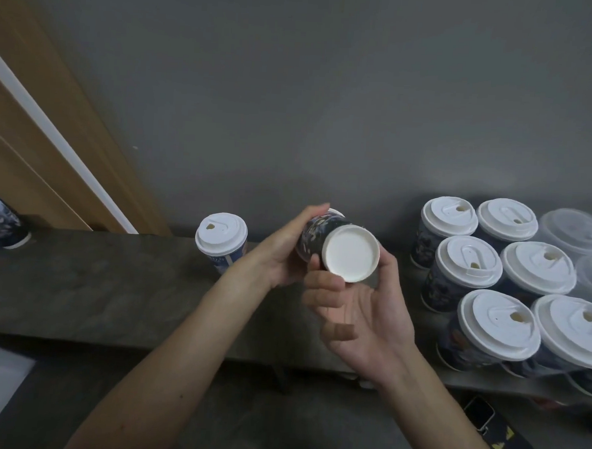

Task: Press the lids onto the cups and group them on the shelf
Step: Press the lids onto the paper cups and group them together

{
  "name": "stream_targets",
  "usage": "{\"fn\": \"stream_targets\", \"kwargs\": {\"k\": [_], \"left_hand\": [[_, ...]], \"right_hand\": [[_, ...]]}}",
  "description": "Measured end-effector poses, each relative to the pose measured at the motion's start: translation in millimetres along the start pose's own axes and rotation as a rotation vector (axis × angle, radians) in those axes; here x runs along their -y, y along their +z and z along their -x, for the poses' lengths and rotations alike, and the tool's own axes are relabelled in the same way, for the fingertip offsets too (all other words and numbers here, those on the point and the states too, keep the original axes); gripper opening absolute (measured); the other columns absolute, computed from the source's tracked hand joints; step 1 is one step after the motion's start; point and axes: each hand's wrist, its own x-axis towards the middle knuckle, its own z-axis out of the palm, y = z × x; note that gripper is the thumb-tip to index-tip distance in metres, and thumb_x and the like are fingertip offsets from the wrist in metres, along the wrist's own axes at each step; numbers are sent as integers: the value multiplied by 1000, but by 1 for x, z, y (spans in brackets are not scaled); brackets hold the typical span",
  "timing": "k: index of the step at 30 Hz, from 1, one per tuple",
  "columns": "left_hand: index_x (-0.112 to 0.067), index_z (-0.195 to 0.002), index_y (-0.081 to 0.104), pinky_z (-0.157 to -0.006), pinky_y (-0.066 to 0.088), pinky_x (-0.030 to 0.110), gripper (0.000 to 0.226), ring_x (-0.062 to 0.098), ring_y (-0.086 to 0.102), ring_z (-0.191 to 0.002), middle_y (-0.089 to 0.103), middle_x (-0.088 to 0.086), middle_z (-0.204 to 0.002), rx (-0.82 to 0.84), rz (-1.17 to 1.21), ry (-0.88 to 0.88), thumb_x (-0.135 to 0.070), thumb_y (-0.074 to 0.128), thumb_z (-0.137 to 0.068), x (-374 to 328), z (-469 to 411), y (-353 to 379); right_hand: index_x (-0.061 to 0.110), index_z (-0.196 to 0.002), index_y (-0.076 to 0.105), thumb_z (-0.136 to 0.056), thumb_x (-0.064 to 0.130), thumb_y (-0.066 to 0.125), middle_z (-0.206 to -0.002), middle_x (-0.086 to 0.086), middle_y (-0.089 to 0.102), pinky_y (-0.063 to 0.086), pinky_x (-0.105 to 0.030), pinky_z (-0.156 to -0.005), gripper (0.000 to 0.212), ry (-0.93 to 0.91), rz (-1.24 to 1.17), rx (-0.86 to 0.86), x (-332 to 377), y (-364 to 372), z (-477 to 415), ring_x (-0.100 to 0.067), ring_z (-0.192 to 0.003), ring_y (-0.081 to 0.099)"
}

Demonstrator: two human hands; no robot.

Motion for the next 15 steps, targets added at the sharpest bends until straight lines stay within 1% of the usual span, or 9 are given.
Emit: {"fn": "stream_targets", "kwargs": {"k": [2, 4, 5, 7, 8, 10, 11, 13, 15], "left_hand": [[-18, -84, 78, -68, 45, 27, 45, 20, 62, -78, 73, 8, -89, -77, -64, 60, -62, 74, -74, -4, -1, -4], [-23, -99, 76, -72, 52, 27, 37, 22, 69, -89, 77, 6, -102, -162, -160, 179, -55, 76, -79, -7, -3, -13], [-24, -101, 76, -80, 54, 30, 33, 23, 70, -94, 77, 6, -105, -166, -184, 235, -50, 76, -81, -9, -3, -16], [-21, -107, 75, -93, 51, 40, 38, 27, 67, -103, 74, 11, -109, -55, -125, 284, -45, 79, -79, -11, 0, -22], [-17, -113, 72, -94, 50, 41, 45, 28, 65, -104, 72, 13, -110, 32, -61, 310, -42, 79, -77, -11, 3, -22], [-10, -122, 66, -89, 55, 37, 61, 25, 68, -101, 72, 12, -109, 169, 69, 368, -36, 85, -70, -7, 6, -20], [-9, -123, 66, -88, 57, 36, 69, 23, 71, -98, 73, 12, -108, 184, 91, 401, -37, 91, -65, -3, 4, -19], [-9, -124, 66, -94, 56, 40, 79, 25, 71, -98, 74, 13, -109, 116, 80, 450, -41, 94, -57, -2, 3, -16], [-13, -128, 65, -99, 53, 45, 78, 27, 69, -102, 73, 13, -112, -13, 12, 441, -43, 89, -60, -5, 2, -17]], "right_hand": [[0, -112, 63, -91, 70, 49, -85, -11, 61, 56, -32, -45, 74, -12, 211, -211, 4, -2, 1, -23, -69, 66], [5, -104, 66, -87, 75, 45, -75, -11, 59, 52, -28, -40, 75, -50, 473, -454, 7, -5, 2, -21, -57, 65], [5, -101, 67, -85, 72, 46, -71, -11, 57, 51, -27, -39, 72, -76, 528, -512, 8, -7, 2, -21, -53, 63], [1, -98, 69, -84, 66, 47, -67, -10, 52, 48, -24, -36, 70, -94, 435, -494, 11, -12, 5, -17, -46, 57], [-2, -99, 70, -86, 65, 45, -65, -8, 51, 48, -25, -36, 73, -83, 337, -434, 11, -16, 6, -16, -45, 54], [-7, -112, 66, -90, 64, 45, -69, -9, 54, 52, -27, -42, 78, -54, 198, -261, 10, -26, 9, -17, -51, 56], [-7, -120, 63, -91, 64, 46, -73, -10, 56, 54, -28, -47, 79, -39, 184, -204, 9, -29, 10, -19, -57, 59], [-3, -129, 60, -88, 65, 54, -83, -12, 60, 57, -31, -52, 80, -25, 278, -199, 6, -33, 10, -21, -65, 63], [3, -126, 61, -76, 66, 74, -86, -15, 62, 59, -33, -50, 82, -63, 452, -263, 4, -30, 9, -24, -67, 66]]}}
